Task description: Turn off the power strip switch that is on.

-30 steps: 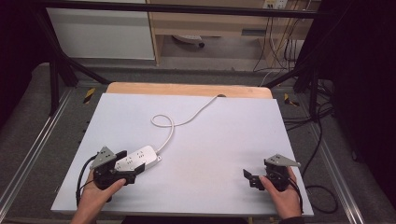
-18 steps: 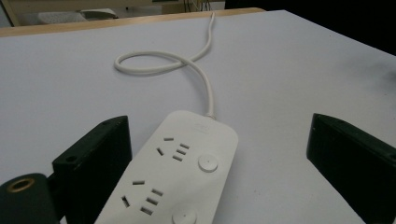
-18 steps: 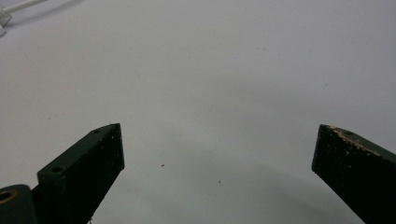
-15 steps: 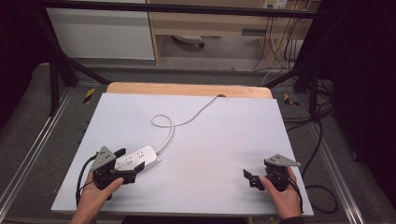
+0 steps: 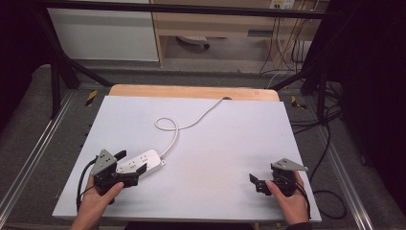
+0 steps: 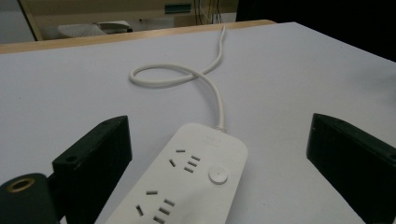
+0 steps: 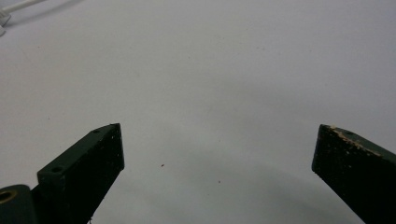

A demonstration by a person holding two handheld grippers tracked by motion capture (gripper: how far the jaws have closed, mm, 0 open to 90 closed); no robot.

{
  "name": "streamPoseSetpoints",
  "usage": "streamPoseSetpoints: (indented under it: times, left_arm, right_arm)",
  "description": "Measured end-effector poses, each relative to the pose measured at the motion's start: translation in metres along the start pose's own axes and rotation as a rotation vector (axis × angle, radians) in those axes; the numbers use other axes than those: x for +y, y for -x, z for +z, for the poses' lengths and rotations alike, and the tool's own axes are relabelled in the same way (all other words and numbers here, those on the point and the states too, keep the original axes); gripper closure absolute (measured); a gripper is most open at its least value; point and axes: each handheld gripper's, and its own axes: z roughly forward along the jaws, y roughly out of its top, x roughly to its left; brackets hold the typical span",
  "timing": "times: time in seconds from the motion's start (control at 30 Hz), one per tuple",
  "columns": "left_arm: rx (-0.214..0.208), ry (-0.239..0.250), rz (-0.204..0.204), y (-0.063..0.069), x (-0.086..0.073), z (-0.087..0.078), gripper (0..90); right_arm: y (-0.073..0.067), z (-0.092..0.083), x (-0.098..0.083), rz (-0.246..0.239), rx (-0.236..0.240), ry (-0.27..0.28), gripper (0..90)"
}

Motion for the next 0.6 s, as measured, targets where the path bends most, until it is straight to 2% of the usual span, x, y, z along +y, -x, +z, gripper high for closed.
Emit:
streamPoseSetpoints:
  times: [0.3,0.6]
  left_arm:
    - [-0.010,0.023,-0.009,-0.001,0.003,-0.006,6.5]
    - [-0.029,0.046,0.001,0.002,0.008,-0.014,5.9]
  right_arm:
    - [0.000,0.000,0.000,0.000,0.000,0.000,3.2]
    - [0.000,0.000,0.000,0.000,-0.001,0.000,3.2]
